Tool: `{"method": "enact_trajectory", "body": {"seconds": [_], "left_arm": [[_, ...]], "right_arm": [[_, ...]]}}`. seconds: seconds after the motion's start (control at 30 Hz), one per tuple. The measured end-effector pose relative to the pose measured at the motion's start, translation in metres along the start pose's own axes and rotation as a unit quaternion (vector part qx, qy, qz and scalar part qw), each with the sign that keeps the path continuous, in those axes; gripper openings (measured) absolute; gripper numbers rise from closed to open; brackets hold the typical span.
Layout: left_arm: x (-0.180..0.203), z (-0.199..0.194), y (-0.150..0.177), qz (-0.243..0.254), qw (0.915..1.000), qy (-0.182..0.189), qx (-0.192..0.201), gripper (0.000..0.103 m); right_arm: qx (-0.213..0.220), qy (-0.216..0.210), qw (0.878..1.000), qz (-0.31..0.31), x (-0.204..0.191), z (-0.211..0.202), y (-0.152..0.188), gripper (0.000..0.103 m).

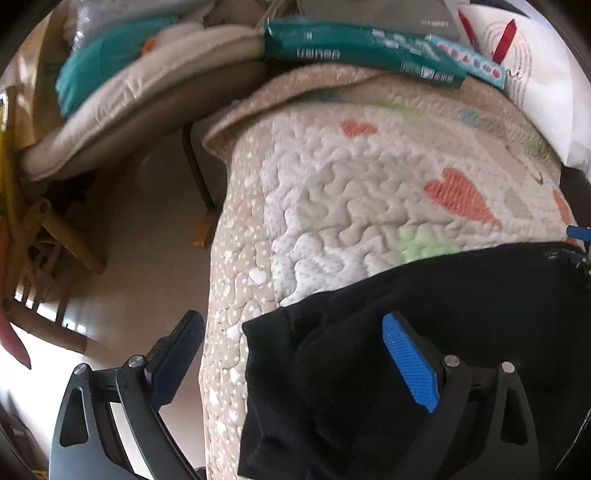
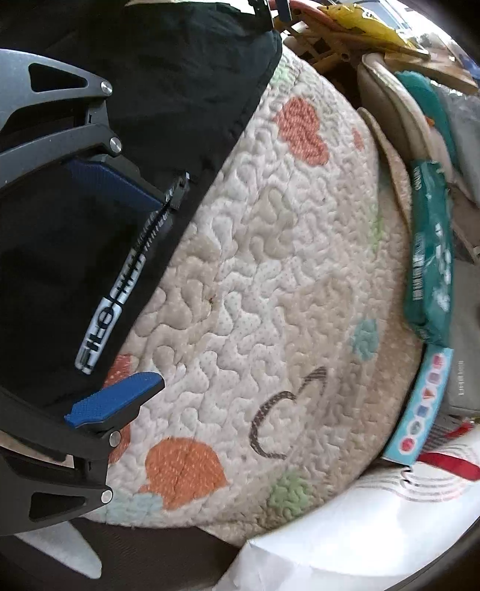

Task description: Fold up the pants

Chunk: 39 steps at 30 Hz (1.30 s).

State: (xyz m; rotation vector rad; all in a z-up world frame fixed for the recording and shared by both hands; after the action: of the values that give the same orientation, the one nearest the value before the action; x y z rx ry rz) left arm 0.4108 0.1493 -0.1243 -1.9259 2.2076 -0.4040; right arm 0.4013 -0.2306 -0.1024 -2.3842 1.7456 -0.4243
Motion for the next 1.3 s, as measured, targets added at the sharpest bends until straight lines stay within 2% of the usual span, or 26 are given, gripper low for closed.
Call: {"method": "enact_trajectory", "body": {"seconds": [0.1, 0.27, 0.3, 0.33, 0.37, 0.43, 0.47, 0.5, 0.57, 0.6, 0.67, 0.7, 0.73, 0.77, 1.0, 1.3], "left_arm": [[-0.004, 0.006, 0.002, -0.010, 0.9995, 0.030, -0.005, 0.097], [-0.009, 0.017, 0.009, -0.045, 0.9961, 0.073, -0.020, 0.096], [-0.009, 0.017, 0.009, -0.051, 0.9943, 0.090, -0.027, 0.084], [-0.008, 0.016, 0.010, -0.053, 0.9919, 0.111, -0.031, 0.077], [-0.008, 0.014, 0.010, -0.051, 0.9924, 0.108, -0.029, 0.072], [-0.003, 0.008, 0.011, -0.024, 0.9938, 0.105, -0.026, 0.052], [0.000, 0.005, 0.010, -0.016, 0.9945, 0.100, -0.026, 0.048], [0.002, 0.003, 0.010, -0.008, 0.9950, 0.096, -0.026, 0.036], [0.009, -0.003, 0.010, 0.012, 0.9956, 0.090, -0.024, 0.021], [0.012, -0.005, 0.010, 0.020, 0.9956, 0.089, -0.025, 0.017], [0.021, -0.008, 0.011, 0.041, 0.9971, 0.061, -0.019, 0.015], [0.023, -0.009, 0.011, 0.047, 0.9974, 0.052, -0.018, 0.014], [0.025, -0.009, 0.011, 0.049, 0.9977, 0.045, -0.016, 0.014], [0.025, -0.010, 0.010, 0.047, 0.9980, 0.041, -0.014, 0.014], [0.027, -0.025, 0.013, 0.043, 0.9988, 0.023, 0.003, 0.014], [0.040, -0.077, 0.037, 0.071, 0.9962, -0.017, 0.047, 0.014]], "right_arm": [[0.002, -0.012, 1.000, 0.014, 0.015, -0.001, 0.006, 0.089], [-0.007, -0.003, 0.999, 0.042, 0.043, 0.006, 0.021, 0.089], [-0.007, -0.005, 0.999, 0.045, 0.044, 0.008, 0.020, 0.089], [-0.005, -0.007, 0.999, 0.045, 0.044, 0.008, 0.018, 0.089], [-0.002, -0.009, 0.999, 0.042, 0.042, 0.008, 0.014, 0.089], [0.002, -0.012, 1.000, 0.029, 0.034, 0.007, 0.008, 0.089], [0.002, -0.014, 1.000, 0.021, 0.030, 0.009, 0.005, 0.089], [-0.001, -0.016, 1.000, 0.015, 0.026, 0.011, 0.004, 0.089], [-0.008, -0.022, 1.000, 0.005, 0.017, 0.015, 0.004, 0.082], [-0.005, -0.025, 1.000, 0.001, 0.014, 0.014, 0.005, 0.080], [-0.009, -0.053, 0.999, -0.003, 0.011, 0.010, 0.006, 0.054], [-0.013, -0.057, 0.998, -0.009, 0.009, 0.008, 0.007, 0.047], [-0.018, -0.067, 0.997, -0.014, 0.007, 0.007, 0.007, 0.027], [-0.023, -0.075, 0.997, -0.012, 0.007, 0.006, 0.007, 0.016], [-0.010, -0.098, 0.995, 0.007, 0.008, -0.017, 0.014, 0.009], [0.011, -0.098, 0.995, 0.006, -0.003, -0.063, 0.038, 0.006]]}}
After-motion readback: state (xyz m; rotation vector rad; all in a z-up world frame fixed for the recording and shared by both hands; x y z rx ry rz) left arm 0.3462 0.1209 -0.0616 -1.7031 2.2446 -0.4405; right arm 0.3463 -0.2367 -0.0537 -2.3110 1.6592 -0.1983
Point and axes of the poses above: each gripper's, at about its wrist camera, not at the fingertips, and z roughly the way its jaws point, x to its right, y to its underside, the point moved 3 cm from there along z, roughly the way its jaws point, and after that the axes turned 11 degrees about -x, right-handed, at the moved point
